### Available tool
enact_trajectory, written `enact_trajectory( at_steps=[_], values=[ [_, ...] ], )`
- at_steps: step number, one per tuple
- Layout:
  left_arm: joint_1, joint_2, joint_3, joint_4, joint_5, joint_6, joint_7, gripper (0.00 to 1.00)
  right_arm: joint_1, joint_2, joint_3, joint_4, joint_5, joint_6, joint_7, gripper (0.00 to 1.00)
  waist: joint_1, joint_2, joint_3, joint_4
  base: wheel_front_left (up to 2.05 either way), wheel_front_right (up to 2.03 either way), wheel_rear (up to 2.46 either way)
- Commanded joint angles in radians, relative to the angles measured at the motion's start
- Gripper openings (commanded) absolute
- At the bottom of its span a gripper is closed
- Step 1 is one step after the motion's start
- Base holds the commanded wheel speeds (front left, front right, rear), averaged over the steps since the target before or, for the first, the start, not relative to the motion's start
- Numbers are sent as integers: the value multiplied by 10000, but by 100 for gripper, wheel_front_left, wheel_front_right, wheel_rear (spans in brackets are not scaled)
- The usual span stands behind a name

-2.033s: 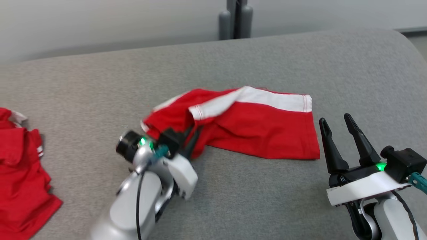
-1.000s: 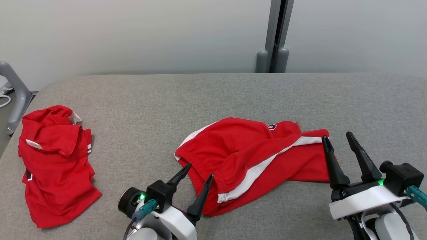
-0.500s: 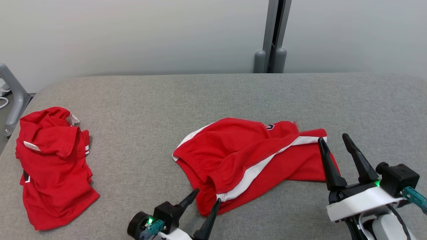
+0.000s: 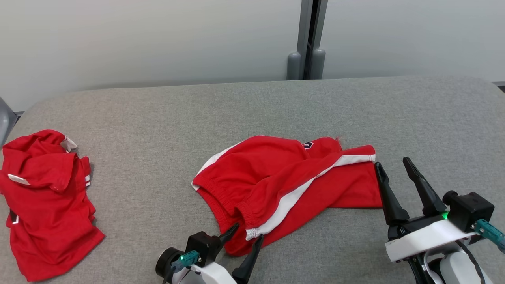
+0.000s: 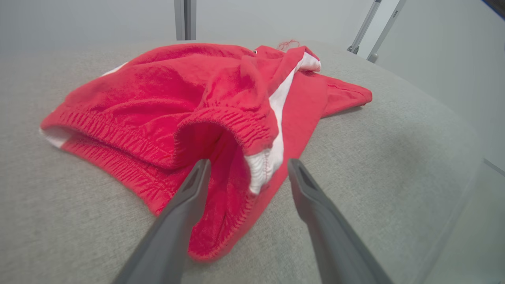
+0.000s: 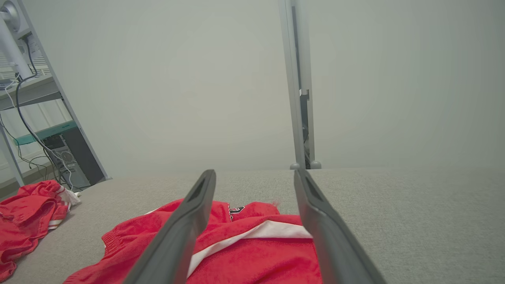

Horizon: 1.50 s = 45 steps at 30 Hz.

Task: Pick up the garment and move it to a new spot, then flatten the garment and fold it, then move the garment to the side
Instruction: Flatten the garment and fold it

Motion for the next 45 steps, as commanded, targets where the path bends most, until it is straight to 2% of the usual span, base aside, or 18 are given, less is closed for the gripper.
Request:
enact_trajectory(
  at_steps=[1, 2, 4, 5, 6, 14, 22, 27, 37, 45],
  values=[
    [-204, 49, -68, 28, -145, -55, -27, 100, -73, -81, -12, 17, 24, 1, -21, 100, 0, -1, 43, -42, 0, 0, 0],
    [-239, 47, -135, 43, -215, -58, -27, 98, -89, -84, -20, 13, 25, 1, -21, 100, 0, -1, 66, -58, 0, 0, 0],
    [-356, 49, -252, 12, -327, -67, -27, 29, -123, -100, -44, 0, 31, 1, -21, 100, 0, -1, 121, -76, 0, 0, 0],
    [-356, 49, -252, 12, -327, -67, -27, 29, -123, -100, -44, 0, 31, 1, -21, 100, 0, -1, 121, -76, 0, 0, 0],
    [-412, 47, -265, -52, -402, -56, -27, 0, -135, -101, -63, -5, 31, 1, -21, 100, 0, -1, 148, -76, 0, 0, 0],
    [-523, 47, -104, -523, -342, -65, -27, 0, -184, -163, -535, 430, -166, 1, -21, 100, 0, -1, 263, 197, 0, 0, 0],
    [-227, 116, 521, -1606, -63, -74, -27, 0, -660, -296, -1242, 2065, -288, 1, -21, 100, 0, -1, 192, 823, 0, 0, 0],
    [55, 125, 1128, -2304, 124, -71, -27, 0, -939, -435, -1250, 3012, -263, 1, -19, 100, 0, -1, 177, 1158, 0, 0, 0],
    [63, 113, 1418, -2246, 485, -69, -27, 0, -2016, -1164, 234, 4397, 533, 1, -21, 100, 0, -1, 548, 1439, 0, 0, 0],
    [-146, 63, 1393, -2184, 550, -69, -27, 0, -2757, -1930, 2109, 5346, 1340, 1, -21, 100, 0, -1, 856, 1687, 0, 0, 0]
  ],
)
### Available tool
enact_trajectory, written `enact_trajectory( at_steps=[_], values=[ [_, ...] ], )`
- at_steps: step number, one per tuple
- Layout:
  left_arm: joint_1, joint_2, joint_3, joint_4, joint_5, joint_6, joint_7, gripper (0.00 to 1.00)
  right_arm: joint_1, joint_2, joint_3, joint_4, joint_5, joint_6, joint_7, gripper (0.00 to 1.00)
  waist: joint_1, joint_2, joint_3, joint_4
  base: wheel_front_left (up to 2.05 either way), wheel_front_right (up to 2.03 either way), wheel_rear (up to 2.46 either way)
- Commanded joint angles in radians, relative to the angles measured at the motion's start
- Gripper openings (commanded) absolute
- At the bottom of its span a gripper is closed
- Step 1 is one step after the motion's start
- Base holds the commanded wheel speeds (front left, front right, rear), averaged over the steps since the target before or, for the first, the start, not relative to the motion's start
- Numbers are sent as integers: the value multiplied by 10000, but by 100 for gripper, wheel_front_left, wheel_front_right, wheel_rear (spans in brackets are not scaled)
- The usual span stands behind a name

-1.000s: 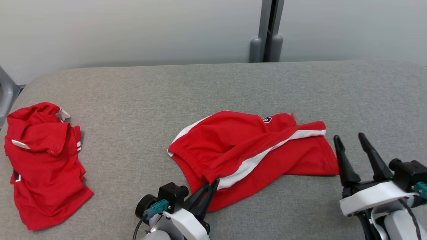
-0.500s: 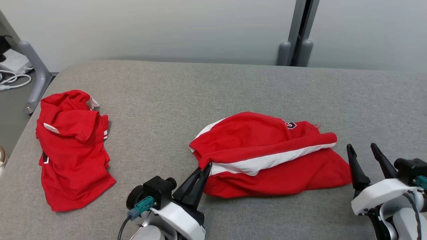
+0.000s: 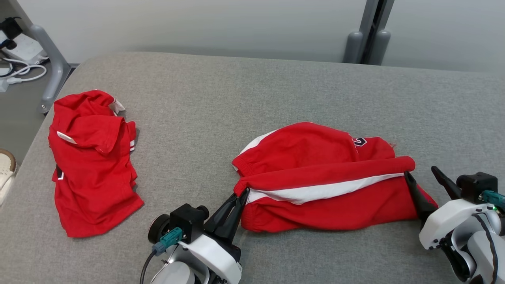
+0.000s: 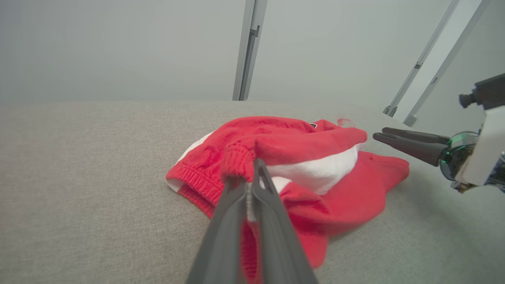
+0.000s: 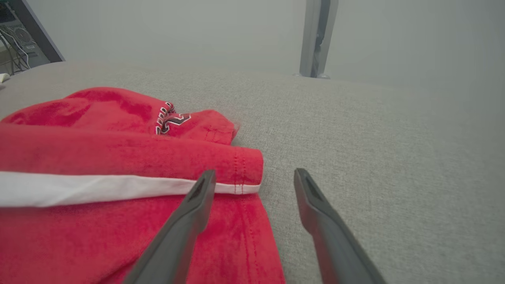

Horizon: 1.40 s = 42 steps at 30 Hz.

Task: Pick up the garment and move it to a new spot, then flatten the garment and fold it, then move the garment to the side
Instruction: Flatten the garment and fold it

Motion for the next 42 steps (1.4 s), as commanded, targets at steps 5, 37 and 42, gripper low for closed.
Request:
enact_trajectory(
  at_steps=[5, 37, 42],
  values=[
    [-167, 26, 37, -30, 63, -10, -27, 0, -294, -422, 811, 348, 513, 1, -21, 100, 0, -1, 129, 135, 0, 0, 0],
    [-140, 20, 19, -100, -13, 110, -28, 0, -437, -1031, 2101, -509, 1159, 1, -20, 0, 0, -1, 66, -20, 0, 0, 0],
    [25, 19, 255, -234, 95, 74, -28, 0, 49, -1016, 1330, -1385, 765, 1, -20, 0, 0, -1, -356, -286, 0, 0, 0]
  ],
)
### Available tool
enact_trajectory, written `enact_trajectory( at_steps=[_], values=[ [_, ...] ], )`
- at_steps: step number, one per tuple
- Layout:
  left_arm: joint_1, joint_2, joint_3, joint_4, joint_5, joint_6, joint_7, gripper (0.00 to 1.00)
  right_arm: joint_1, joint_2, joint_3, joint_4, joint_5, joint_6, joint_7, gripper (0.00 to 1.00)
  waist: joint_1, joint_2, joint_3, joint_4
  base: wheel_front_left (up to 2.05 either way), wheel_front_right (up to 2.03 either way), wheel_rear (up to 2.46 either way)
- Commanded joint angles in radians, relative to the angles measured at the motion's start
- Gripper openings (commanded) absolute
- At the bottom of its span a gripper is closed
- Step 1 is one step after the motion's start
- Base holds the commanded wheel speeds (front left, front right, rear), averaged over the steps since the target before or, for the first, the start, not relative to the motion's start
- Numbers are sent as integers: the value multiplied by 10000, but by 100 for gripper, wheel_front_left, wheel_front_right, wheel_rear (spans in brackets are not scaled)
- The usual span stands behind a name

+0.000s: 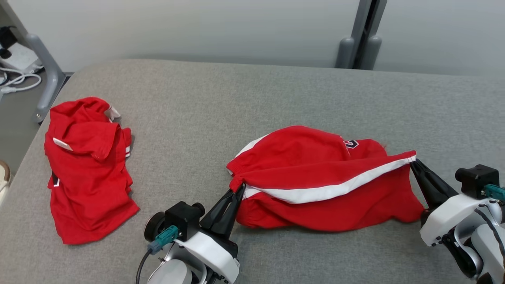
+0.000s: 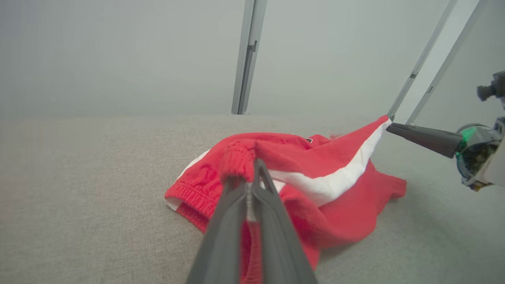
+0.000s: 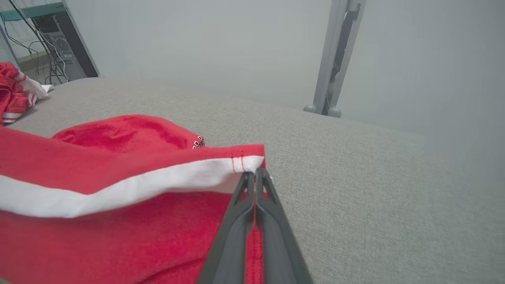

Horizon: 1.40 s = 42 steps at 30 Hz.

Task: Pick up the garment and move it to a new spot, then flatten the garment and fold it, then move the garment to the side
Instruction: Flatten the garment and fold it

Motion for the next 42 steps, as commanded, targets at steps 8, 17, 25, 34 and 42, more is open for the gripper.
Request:
enact_trajectory(
  at_steps=[8, 17, 25, 34, 42],
  values=[
    [290, 41, 404, -390, 288, -61, -28, 0, 658, 122, -1192, -1268, -802, 1, -20, 0, 0, 0, -664, -465, 0, 0, 0],
    [-301, 328, 179, -714, 519, -83, -28, 0, 776, 968, -3701, -1971, -1448, 1, -20, 0, 0, 0, -1056, -733, 0, 0, 0],
    [-2290, 1139, -646, -1186, -316, -83, 349, 0, 104, 1242, -4246, -2509, -1791, 1, -20, 0, 0, 0, -1313, -888, 0, 0, 0],
    [-5202, 1936, -589, -1033, -1194, -84, 1373, 0, -1747, 1206, -4060, -2521, -1298, 1, -20, 0, 0, 0, -1584, -1224, 0, 0, 0],
    [-6210, 1955, -415, -398, -1633, -82, 1464, 0, -3002, 1363, -4182, -1369, 306, 0, 114, 0, 0, 0, -1828, -1310, 0, 0, 0]
  ],
)
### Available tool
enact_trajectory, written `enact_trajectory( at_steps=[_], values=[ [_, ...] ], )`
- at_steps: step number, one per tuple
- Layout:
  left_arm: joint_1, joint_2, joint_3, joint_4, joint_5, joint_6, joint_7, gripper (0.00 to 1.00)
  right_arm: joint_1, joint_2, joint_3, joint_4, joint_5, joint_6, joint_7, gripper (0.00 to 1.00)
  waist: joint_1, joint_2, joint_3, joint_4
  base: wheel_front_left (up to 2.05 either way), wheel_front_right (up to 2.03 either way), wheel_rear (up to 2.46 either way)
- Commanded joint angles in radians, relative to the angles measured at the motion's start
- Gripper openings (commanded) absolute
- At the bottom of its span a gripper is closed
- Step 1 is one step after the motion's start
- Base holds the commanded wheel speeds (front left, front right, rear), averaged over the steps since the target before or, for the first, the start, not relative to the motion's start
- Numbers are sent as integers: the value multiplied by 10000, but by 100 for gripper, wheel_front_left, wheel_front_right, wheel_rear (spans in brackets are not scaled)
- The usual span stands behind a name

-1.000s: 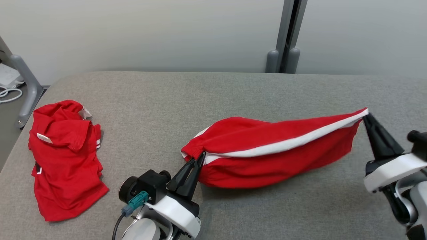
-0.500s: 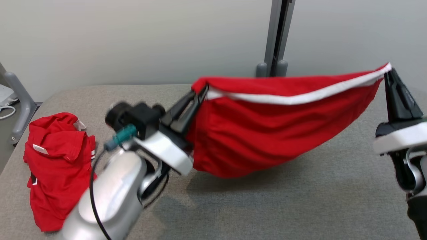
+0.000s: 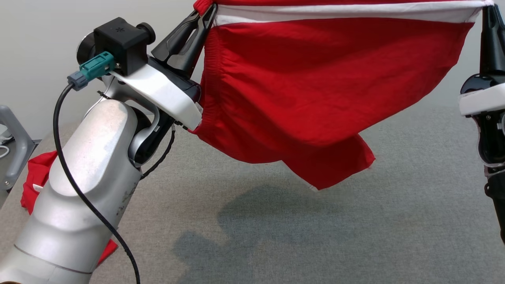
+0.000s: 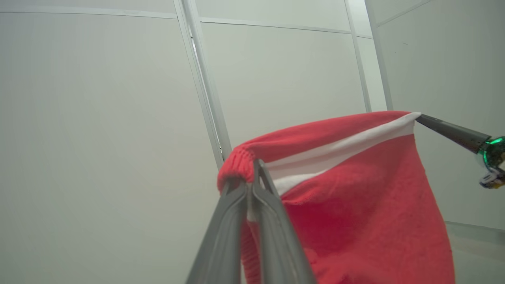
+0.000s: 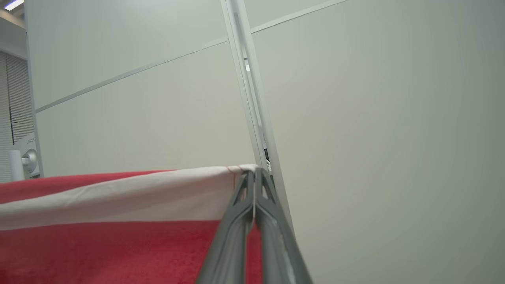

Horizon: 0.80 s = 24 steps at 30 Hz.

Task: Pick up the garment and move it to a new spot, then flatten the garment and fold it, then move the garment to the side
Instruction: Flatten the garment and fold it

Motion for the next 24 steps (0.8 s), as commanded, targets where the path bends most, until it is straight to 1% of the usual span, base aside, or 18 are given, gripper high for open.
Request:
enact_trajectory(
  at_steps=[1, 9, 14, 17, 20, 23, 24],
  values=[
    [-81, 8, 30, 123, -162, -5, -65, 0, -170, -109, 60, 201, 295, -2, 47, 0, 0, 0, -39, 25, 0, 0, 0],
    [-6, 10, -156, 449, -742, -6, 135, 0, -372, -262, 523, 579, 949, -2, 117, 0, 0, 0, 111, 49, 0, 0, 0],
    [-611, -106, -223, 862, -1619, -6, 809, 0, -971, -416, 850, 970, 1329, -2, 486, 0, 0, 0, 680, -34, 0, 0, 0],
    [-1389, -95, -277, 1197, -1791, -6, 1255, 0, -1865, -554, 1110, 1182, 1493, -1, 847, 0, 0, 0, 1530, -194, 0, 0, 0],
    [-2443, -175, -295, 1716, -1623, -6, 1485, 0, -2957, -628, 1422, 1489, 1556, -1, 1069, 0, 0, 0, 2594, -411, 0, 0, 0],
    [-3709, -289, -437, 2429, -1229, -7, 1420, 0, -4274, -595, 1783, 1943, 1505, -1, 896, 0, 0, 0, 3560, -647, 0, 0, 0],
    [-4591, -467, -429, 2946, -954, 101, 1163, 0, -5140, -540, 1842, 2336, 1633, -1, 619, 0, 0, 0, 4152, -772, 0, 0, 0]
  ],
)
